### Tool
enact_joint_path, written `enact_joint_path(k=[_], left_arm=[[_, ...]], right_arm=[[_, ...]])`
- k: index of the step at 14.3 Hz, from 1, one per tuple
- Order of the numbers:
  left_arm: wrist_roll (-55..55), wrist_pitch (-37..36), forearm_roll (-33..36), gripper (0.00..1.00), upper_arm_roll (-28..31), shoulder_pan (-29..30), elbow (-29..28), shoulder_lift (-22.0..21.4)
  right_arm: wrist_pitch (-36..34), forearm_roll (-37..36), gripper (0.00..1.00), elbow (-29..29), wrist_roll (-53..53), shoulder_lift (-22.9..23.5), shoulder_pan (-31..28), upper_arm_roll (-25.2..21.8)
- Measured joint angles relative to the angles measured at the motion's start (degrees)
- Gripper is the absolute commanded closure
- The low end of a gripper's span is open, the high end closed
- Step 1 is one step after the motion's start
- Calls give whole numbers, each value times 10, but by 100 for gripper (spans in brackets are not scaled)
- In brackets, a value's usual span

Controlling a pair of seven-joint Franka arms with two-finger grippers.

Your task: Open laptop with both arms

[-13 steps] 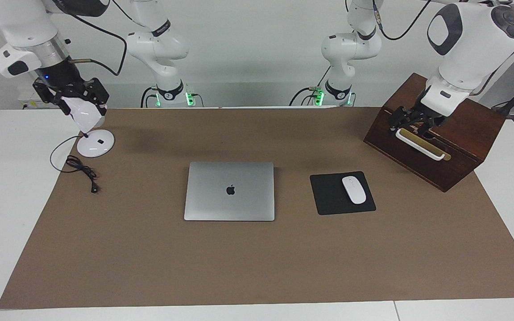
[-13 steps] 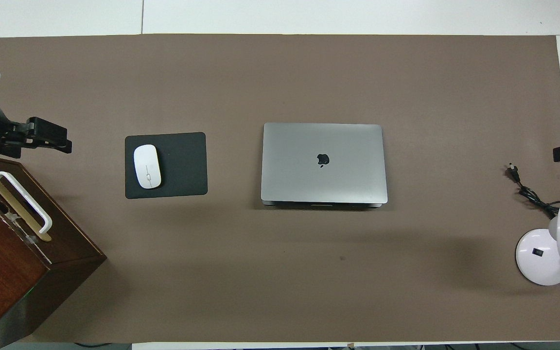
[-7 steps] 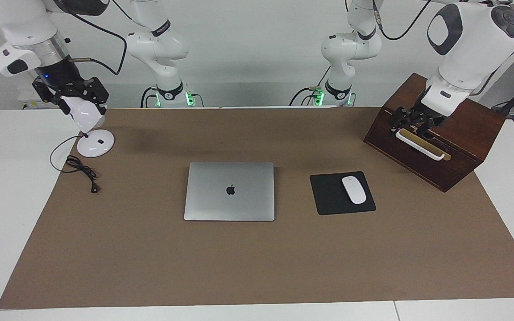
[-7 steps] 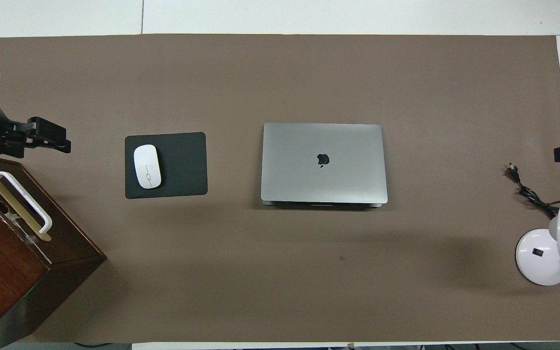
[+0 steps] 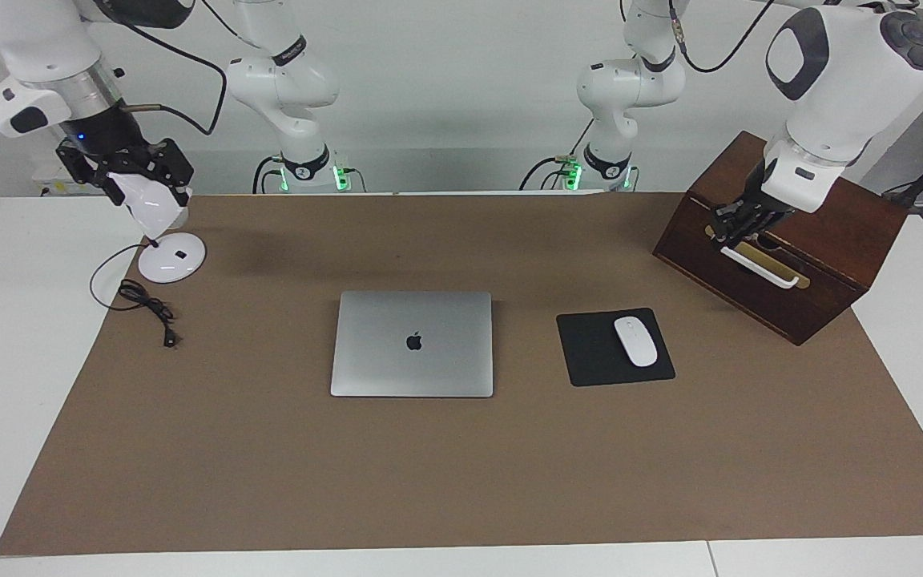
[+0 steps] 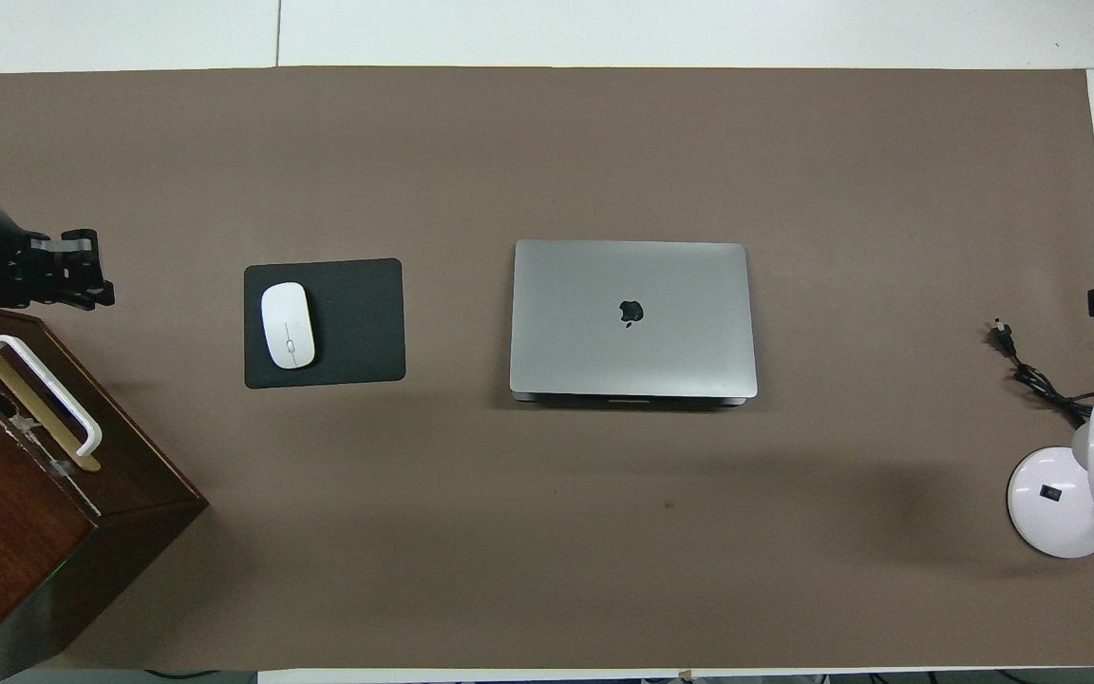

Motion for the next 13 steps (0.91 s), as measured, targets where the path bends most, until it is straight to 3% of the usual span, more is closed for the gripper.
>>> enact_joint_path(k=[2, 5, 8, 13], left_arm=[[-43, 13, 0, 100, -6, -1, -18, -9], [-136, 64, -7, 100, -16, -17, -93, -37], [-220, 102, -57, 100, -17, -27, -142, -59], [-369, 207, -180, 100, -17, -35, -227, -82]], right_arm=[[0, 0, 0, 0, 0, 0, -4, -1], [1, 0, 0, 0, -53, 0, -5, -19], [24, 3, 0, -2, -91, 0, 6, -45], [78, 46, 0, -13, -36, 21, 106, -112]])
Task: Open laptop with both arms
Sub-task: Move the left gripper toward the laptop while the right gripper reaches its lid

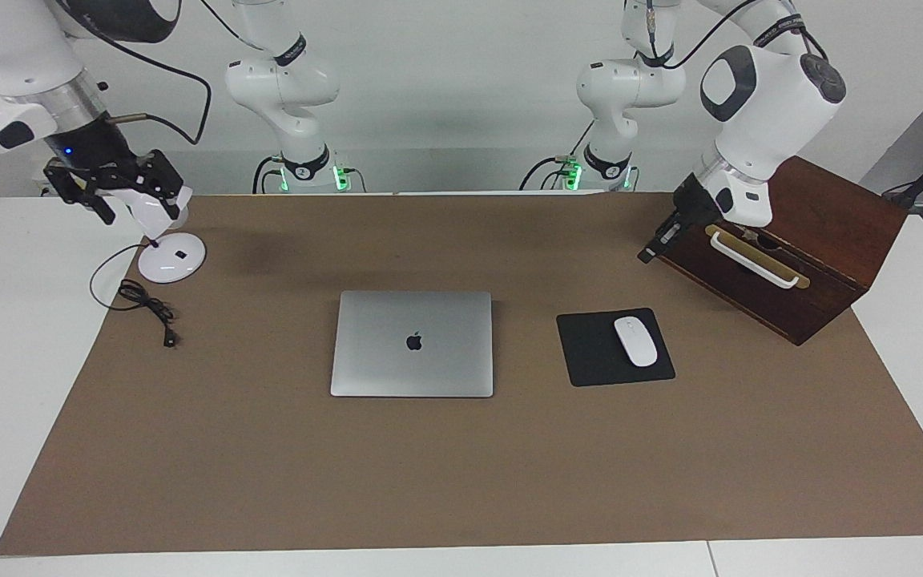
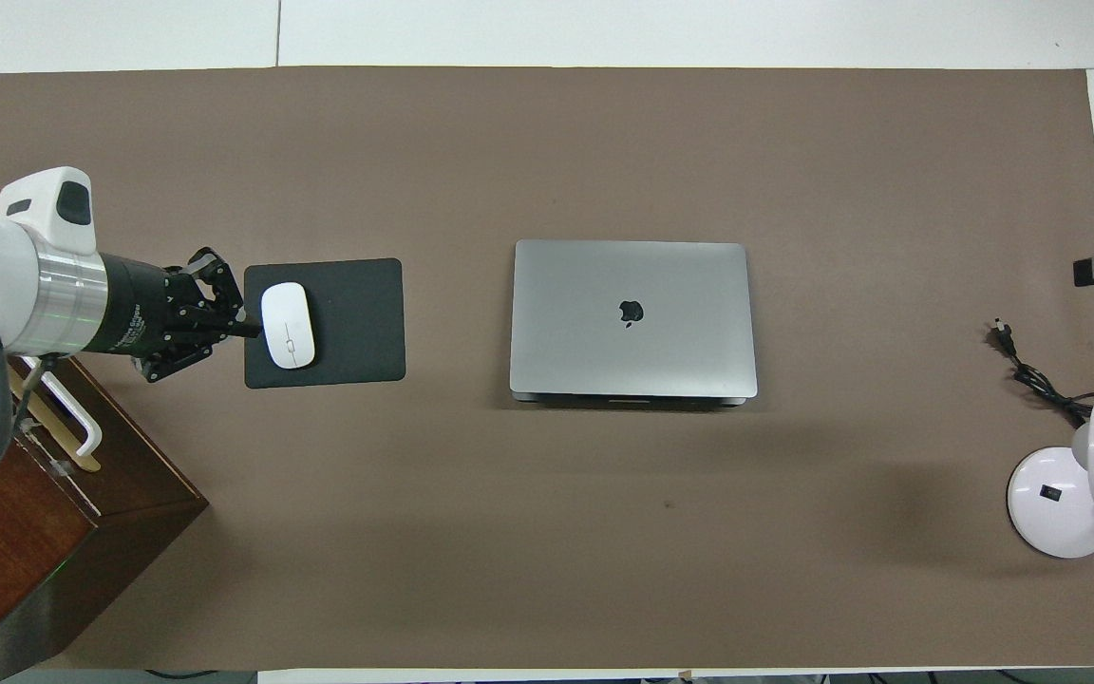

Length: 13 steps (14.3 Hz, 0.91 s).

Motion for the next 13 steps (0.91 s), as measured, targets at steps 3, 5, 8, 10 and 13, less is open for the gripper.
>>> enact_joint_path(k=[3, 5, 8, 10, 13], left_arm=[[-102, 97, -52, 100, -1, -29, -59, -2], [-134, 177, -125, 100, -1, -46, -103, -2], [-151, 267, -205, 100, -1, -65, -157, -2], [-174, 274, -274, 100, 1, -66, -170, -2], [-186, 291, -393, 100, 2, -67, -202, 0]], right_arm=[[88, 37, 0, -18, 88, 31, 41, -15], [179, 77, 0, -65, 150, 43, 62, -15], [271, 140, 0, -124, 224, 45, 96, -15], [306, 183, 0, -143, 280, 41, 121, -15], [399, 211, 0, -198, 375, 19, 173, -15]])
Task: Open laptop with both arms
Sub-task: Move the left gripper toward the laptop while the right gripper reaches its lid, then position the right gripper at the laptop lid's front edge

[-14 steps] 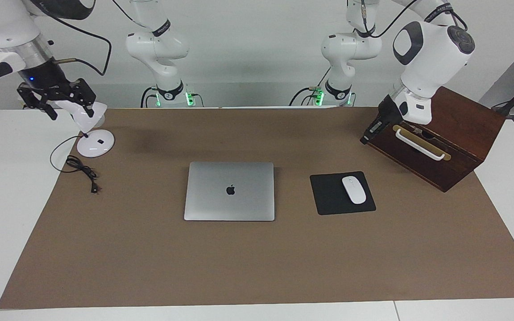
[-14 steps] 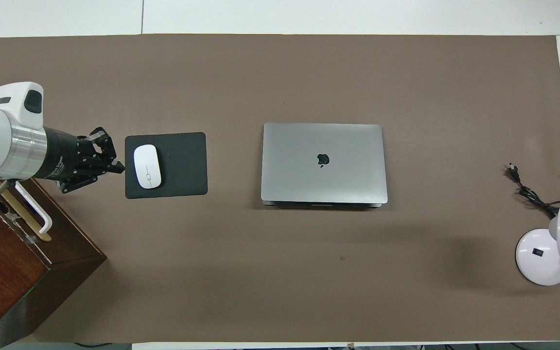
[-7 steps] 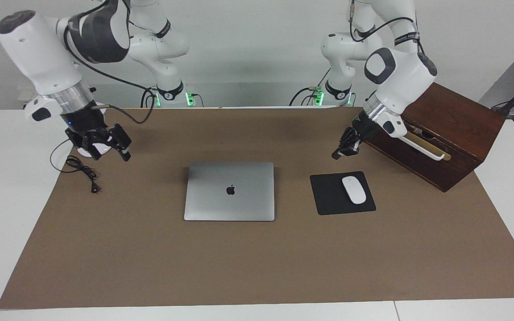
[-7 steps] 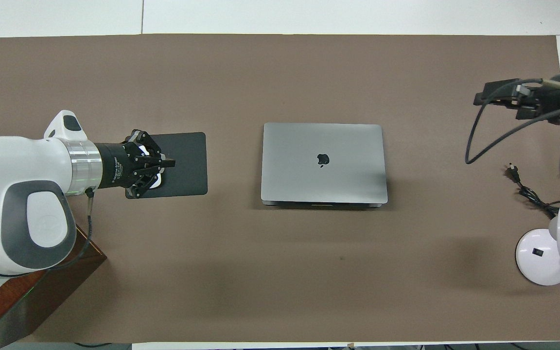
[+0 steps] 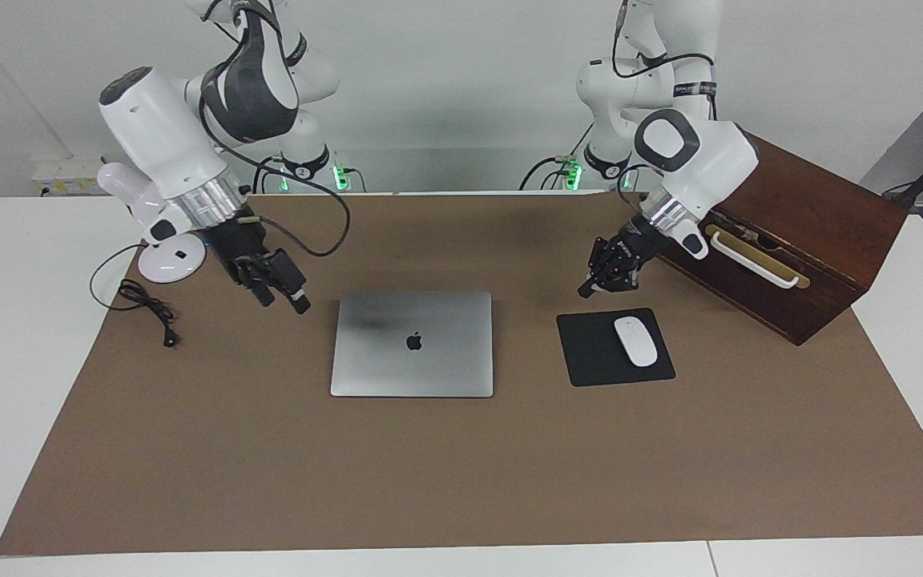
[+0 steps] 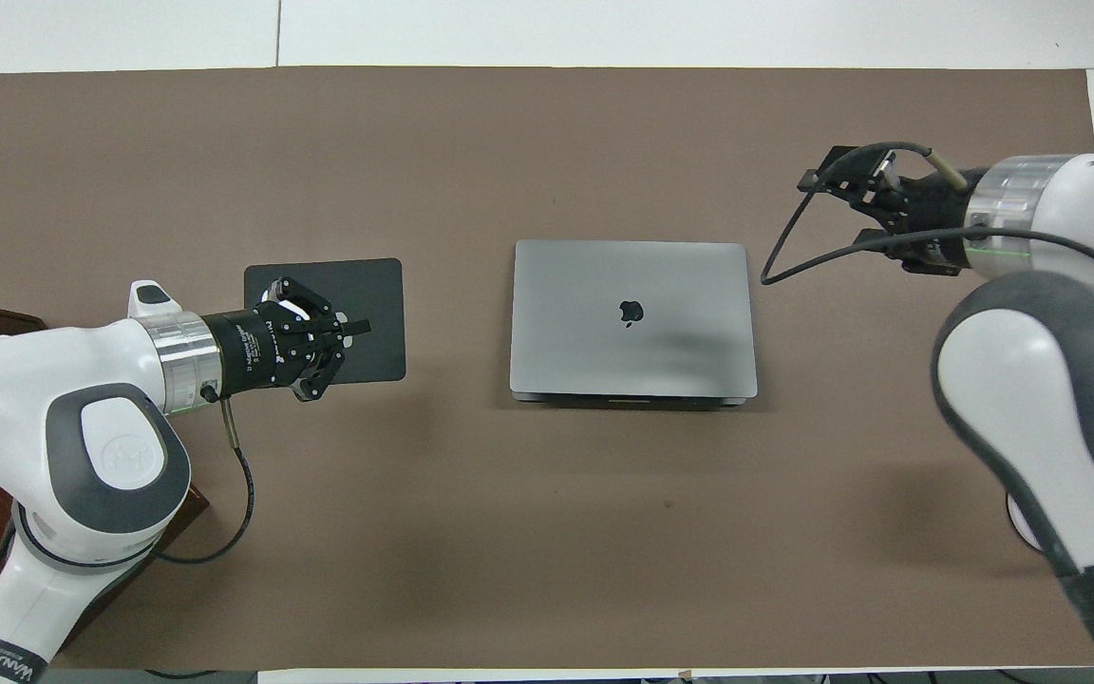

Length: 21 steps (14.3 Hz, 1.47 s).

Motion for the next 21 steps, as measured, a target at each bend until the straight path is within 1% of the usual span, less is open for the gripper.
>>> enact_joint_path(k=[1, 2, 4, 5, 7, 8, 11, 12, 14, 16, 18, 21], left_arm=[[0, 11, -39, 100, 0, -5, -12, 2], [0, 21, -75, 100, -1, -15, -21, 7], [-2, 54, -149, 100, -2, -47, -30, 31], [-1, 68, -191, 100, -3, -64, -29, 48], [31, 86, -273, 100, -4, -93, -28, 80], [49, 89, -299, 100, -4, -102, -27, 92], [76, 90, -327, 100, -4, -115, -26, 111], [92, 90, -347, 100, -3, -122, -25, 115], [145, 100, -419, 100, -3, -148, -24, 120], [177, 112, -465, 100, -3, -171, -23, 126], [182, 116, -476, 100, -3, -182, -20, 130], [183, 117, -480, 100, -3, -188, -15, 133]], right_arm=[[38, 2, 0, -26, 34, -9, 20, 0], [62, 3, 0, -47, 64, -18, 37, 0], [105, 6, 0, -79, 120, -32, 64, 0], [120, 6, 0, -90, 149, -38, 74, 0], [126, 6, 0, -106, 196, -47, 84, 0], [126, 6, 0, -115, 205, -52, 85, 0], [126, 7, 0, -154, 210, -73, 85, -2], [126, 7, 0, -165, 211, -80, 85, -2], [126, 7, 0, -178, 223, -90, 85, 3], [126, 7, 0, -184, 247, -93, 86, 19], [141, 7, 0, -190, 274, -93, 92, 37], [194, 7, 0, -210, 309, -87, 122, 43]])
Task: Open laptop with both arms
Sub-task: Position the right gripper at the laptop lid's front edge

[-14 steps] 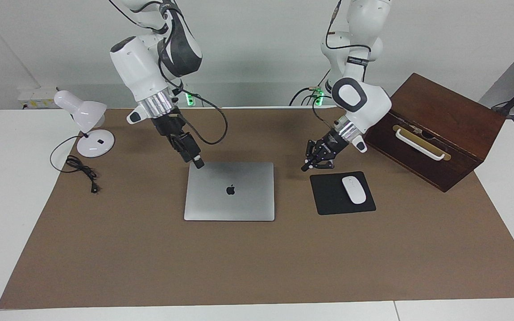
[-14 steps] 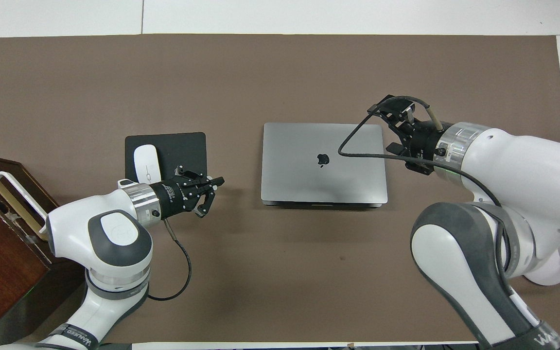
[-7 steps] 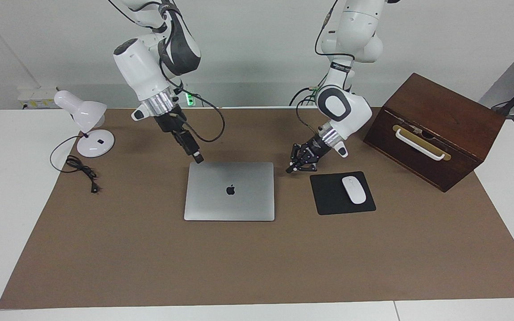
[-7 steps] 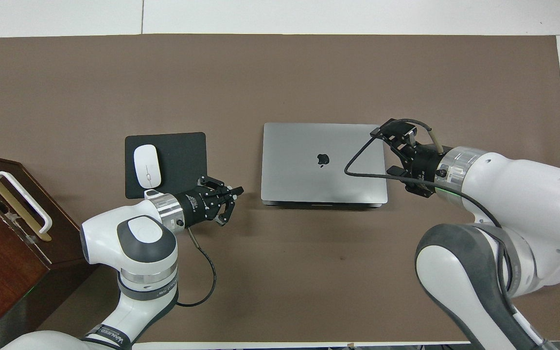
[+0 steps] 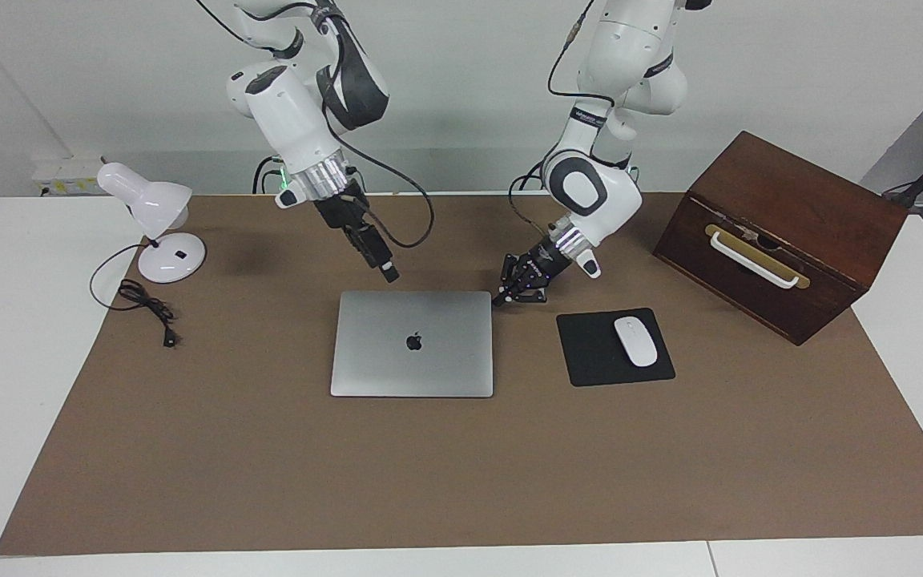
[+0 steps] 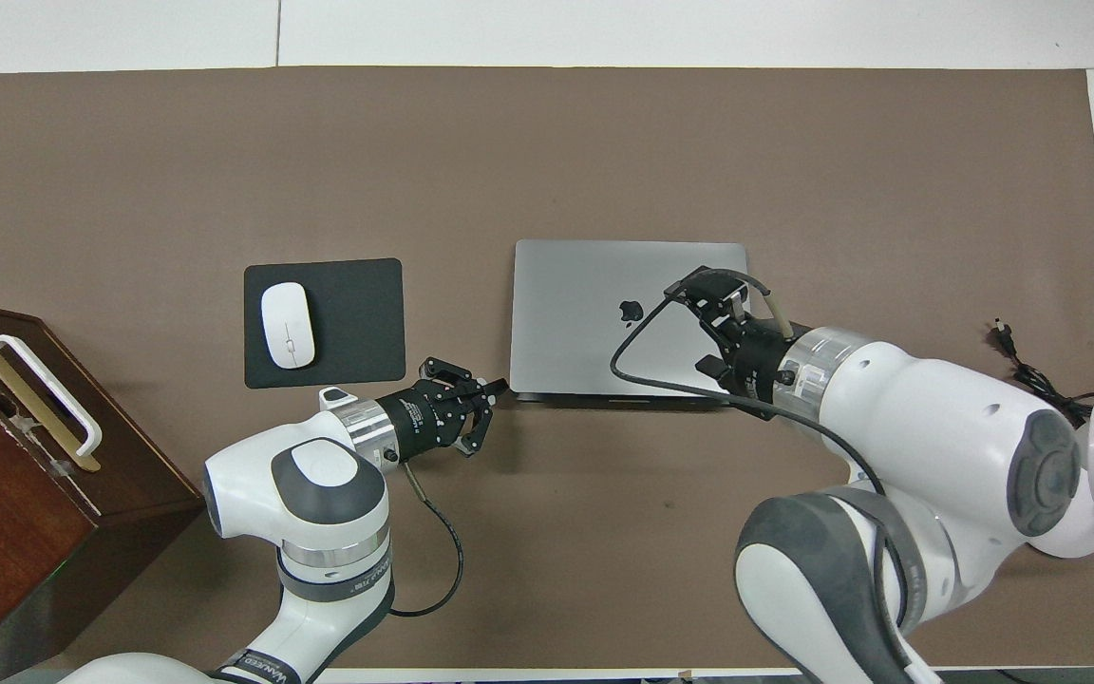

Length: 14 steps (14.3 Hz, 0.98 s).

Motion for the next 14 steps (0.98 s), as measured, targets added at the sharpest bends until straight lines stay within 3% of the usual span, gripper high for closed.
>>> enact_joint_path(k=[5, 14], left_arm=[[1, 32, -26, 100, 0, -39, 17, 17], [4, 45, -30, 100, 0, -47, 33, 33]], right_arm=[[93, 0, 0, -46, 42, 16, 42, 1], [147, 0, 0, -96, 42, 33, 49, 1]])
